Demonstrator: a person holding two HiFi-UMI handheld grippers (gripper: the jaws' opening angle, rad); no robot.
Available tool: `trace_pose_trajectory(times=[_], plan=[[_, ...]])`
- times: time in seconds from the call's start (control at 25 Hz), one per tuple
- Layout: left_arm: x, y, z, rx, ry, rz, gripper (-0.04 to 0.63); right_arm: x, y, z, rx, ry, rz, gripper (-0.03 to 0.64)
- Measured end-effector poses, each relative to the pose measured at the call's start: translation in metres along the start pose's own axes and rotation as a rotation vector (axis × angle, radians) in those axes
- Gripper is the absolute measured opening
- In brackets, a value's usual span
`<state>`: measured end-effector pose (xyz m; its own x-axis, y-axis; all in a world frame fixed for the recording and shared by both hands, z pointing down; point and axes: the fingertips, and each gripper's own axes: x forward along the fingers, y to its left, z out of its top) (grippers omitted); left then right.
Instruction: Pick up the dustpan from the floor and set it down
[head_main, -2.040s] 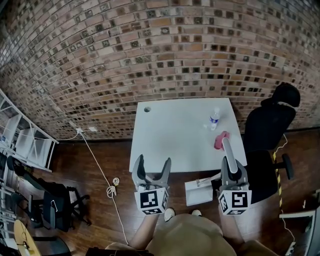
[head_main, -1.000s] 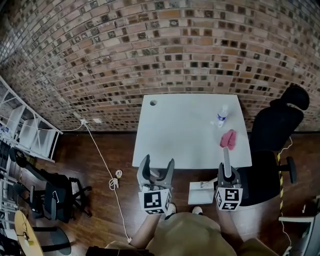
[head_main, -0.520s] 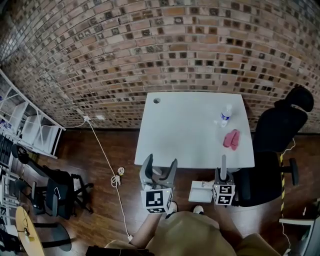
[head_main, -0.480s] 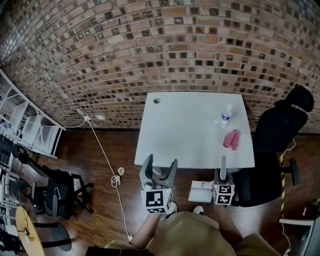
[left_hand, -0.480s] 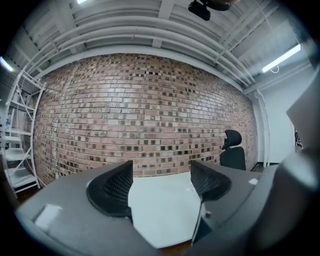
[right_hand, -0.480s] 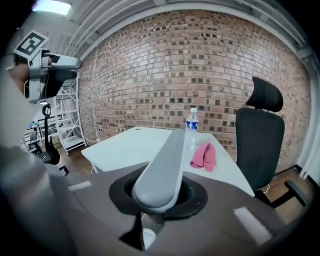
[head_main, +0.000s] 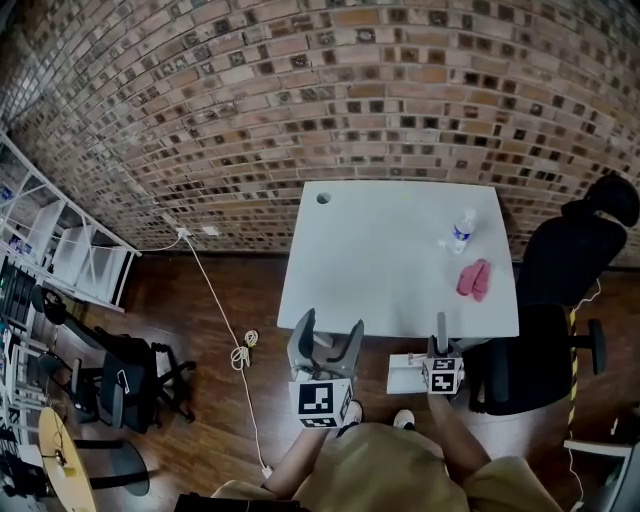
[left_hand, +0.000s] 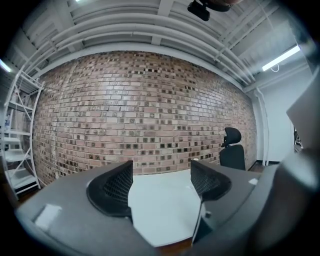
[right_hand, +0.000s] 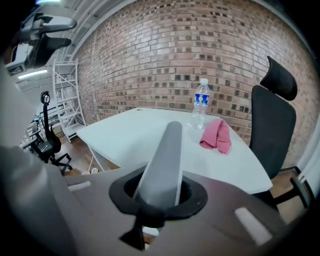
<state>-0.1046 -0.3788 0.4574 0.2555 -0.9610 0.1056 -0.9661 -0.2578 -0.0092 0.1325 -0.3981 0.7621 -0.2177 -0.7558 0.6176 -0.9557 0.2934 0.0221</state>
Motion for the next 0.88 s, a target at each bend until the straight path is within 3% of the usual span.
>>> trace_pose_trajectory(times=[0.48, 0.64, 0.88], plan=[[0.006, -0.005, -0.01, 0.005, 0.029, -0.011, 0.356, 0.038, -0.02, 0.01, 0.034, 0.022, -0.045, 0.044], [0.006, -0.006, -0.014, 0.004, 0.04, -0.016, 0.356, 0.046, -0.02, 0.014, 0.046, 0.02, -0.018, 0.049], [0.011, -0.01, -0.015, 0.004, 0.042, -0.029, 0.359, 0.044, -0.017, 0.006, 0.093, 0.03, -0.001, 0.299]])
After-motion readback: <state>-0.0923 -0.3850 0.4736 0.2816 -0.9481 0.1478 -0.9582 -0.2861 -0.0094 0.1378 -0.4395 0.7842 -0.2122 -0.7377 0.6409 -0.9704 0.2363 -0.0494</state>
